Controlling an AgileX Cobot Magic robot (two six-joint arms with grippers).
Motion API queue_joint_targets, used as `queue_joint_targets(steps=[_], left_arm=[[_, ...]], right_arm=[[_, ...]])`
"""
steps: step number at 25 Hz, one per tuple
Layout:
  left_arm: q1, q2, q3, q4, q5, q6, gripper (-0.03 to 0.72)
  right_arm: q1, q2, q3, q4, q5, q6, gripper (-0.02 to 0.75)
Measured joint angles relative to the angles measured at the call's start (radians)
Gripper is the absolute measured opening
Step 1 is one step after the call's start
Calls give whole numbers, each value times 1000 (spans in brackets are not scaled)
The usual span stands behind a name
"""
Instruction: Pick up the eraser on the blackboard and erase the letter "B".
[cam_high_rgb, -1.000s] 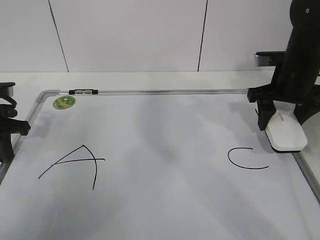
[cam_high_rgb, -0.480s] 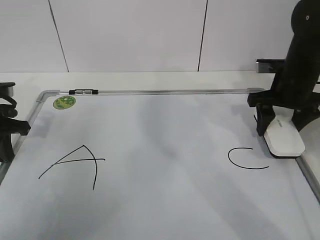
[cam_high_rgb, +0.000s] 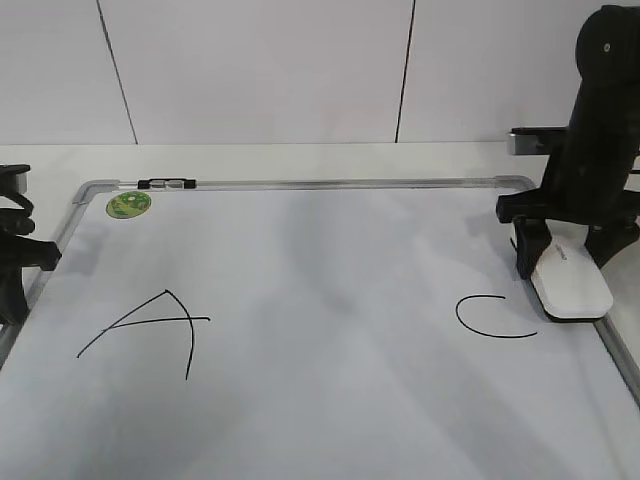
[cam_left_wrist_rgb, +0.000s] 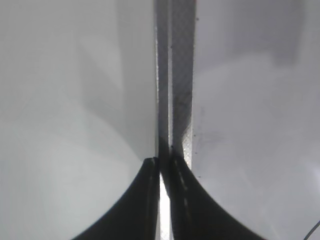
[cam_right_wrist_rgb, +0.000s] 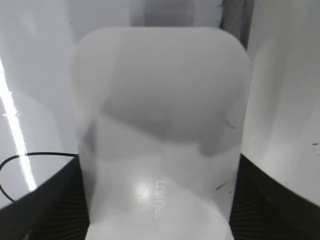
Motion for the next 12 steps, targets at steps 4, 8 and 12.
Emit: queue_joint_targets(steps=[4, 8, 12], left_arm=[[0, 0, 0, 0, 0, 0, 32], [0, 0, 0, 0, 0, 0, 32], [0, 0, 0, 0, 0, 0, 32]], right_arm=[[0, 0, 0, -32, 0, 0, 546], [0, 0, 0, -39, 0, 0, 546], [0, 0, 0, -35, 0, 0, 546]])
